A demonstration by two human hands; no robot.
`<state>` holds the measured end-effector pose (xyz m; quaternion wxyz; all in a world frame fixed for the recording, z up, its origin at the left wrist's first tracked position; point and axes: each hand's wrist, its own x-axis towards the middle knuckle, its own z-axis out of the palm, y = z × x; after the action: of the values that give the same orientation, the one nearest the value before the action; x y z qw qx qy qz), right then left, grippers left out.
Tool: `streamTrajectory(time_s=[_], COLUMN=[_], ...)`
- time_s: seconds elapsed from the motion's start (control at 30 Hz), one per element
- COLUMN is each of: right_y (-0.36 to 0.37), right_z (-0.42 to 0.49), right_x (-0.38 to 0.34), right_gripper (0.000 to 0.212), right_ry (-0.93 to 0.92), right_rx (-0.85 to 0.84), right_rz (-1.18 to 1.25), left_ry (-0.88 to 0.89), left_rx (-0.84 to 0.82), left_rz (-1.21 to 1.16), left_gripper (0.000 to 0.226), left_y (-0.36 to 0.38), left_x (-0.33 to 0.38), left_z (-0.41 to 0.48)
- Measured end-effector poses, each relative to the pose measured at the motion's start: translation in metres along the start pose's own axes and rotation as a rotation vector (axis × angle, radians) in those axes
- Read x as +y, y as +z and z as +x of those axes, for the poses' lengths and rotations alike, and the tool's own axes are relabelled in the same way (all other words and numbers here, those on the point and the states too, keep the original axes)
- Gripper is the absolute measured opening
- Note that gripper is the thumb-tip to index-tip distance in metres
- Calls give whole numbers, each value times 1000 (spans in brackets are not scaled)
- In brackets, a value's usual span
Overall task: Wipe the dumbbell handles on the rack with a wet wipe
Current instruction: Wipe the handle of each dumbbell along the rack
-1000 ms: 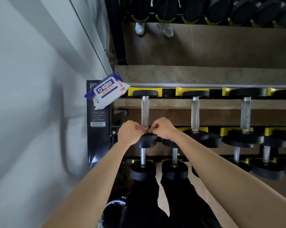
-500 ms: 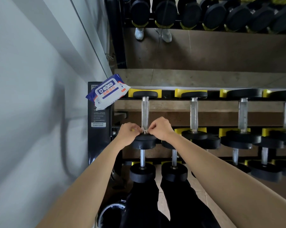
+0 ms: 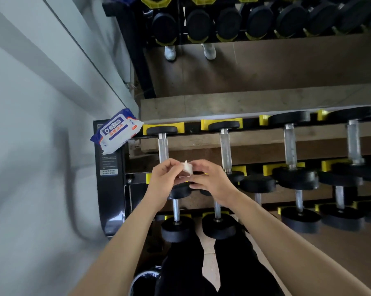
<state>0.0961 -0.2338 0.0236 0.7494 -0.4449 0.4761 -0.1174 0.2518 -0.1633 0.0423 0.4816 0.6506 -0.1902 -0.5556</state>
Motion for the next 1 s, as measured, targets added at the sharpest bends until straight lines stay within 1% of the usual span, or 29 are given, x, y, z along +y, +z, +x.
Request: streamTrajectory(time_s=[0.03, 0.1, 0.13, 0.17, 0.23, 0.27, 0.33, 0.43, 0.57, 0.63, 0.7, 0.77, 0.87, 0.93, 1.0], right_y=[-12, -38, -51, -63, -87, -97, -114, -132, -148, -153, -158, -161, -162, -160, -157], right_z=[-9, -21, -26, -29, -32, -32, -31, -27, -18, -13, -5, 5, 22, 30, 36], right_x=[-1, -2, -2, -3, -6, -8, -10, -12, -13, -12, -9, -5, 0, 2, 4], right_gripper=[32, 28, 28, 29, 26, 24, 19, 14, 15, 19, 24, 29, 44, 47, 47], right_ry=[-5, -25, -25, -23, -30, -38, -62, -81, -94, -115, -136, -136, -99, -97, -109], right_rx=[-2, 48, 98, 160, 264, 290, 310, 290, 229, 158, 131, 162, 198, 190, 175], right_rz=[89, 231, 281, 311, 324, 311, 189, -36, -186, -237, -268, -329, -469, -520, -538], left_ry=[-7, -11, 24, 89, 239, 281, 289, 187, 145, 125, 86, 61, 101, 134, 152], left_rx=[14, 50, 76, 105, 99, 82, 78, 84, 204, 271, 328, 402, 537, 568, 544], left_rz=[-65, -129, -67, 53, 331, 429, 489, 366, 397, 458, 506, 519, 555, 594, 650], left_gripper=[14, 9, 6, 6, 21, 28, 26, 19, 8, 4, 6, 5, 11, 16, 17], left_y=[18, 53, 68, 82, 107, 117, 134, 154, 168, 169, 166, 160, 156, 158, 162], left_x=[3, 6, 6, 2, -7, -12, -19, -23, -24, -25, -26, -25, -13, -8, -10], left_z=[-2, -3, -3, -1, 3, 4, 6, 7, 13, 20, 31, 45, 71, 88, 100])
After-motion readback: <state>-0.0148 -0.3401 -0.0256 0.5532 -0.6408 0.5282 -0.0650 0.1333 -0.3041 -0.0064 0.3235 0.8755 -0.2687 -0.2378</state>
